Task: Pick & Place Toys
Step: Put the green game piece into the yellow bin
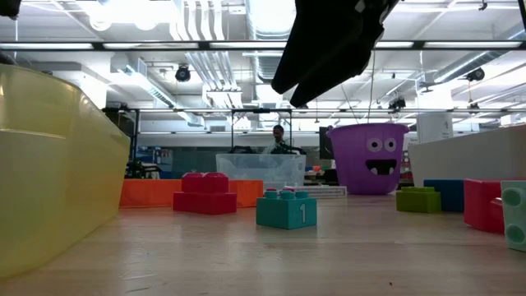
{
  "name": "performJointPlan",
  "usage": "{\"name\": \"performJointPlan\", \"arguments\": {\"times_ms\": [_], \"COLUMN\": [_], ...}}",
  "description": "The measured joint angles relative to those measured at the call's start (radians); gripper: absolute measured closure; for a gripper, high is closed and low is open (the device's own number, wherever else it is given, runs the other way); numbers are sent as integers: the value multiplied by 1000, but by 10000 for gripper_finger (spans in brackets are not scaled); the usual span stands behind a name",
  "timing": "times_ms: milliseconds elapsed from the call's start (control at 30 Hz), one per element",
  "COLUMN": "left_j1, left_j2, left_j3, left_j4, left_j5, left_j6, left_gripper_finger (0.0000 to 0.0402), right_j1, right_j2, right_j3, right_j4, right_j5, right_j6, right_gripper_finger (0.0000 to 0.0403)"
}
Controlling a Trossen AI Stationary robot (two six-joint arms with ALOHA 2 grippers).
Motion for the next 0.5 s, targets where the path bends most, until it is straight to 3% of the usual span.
{"name": "performJointPlan", "arguments": {"times_ms": [500], "left_j1": [0], "left_j2": [3], "left_j3": [-115], "left_j4": [40], "left_j5": [41], "left_j6": [-98], "left_gripper_finger": [400], "right_j1": [5], "right_j2": [2], "right_j3": [-32], "right_j4": [4], "right_j5": [0], "right_j6": [23], "right_gripper_finger": [39]}}
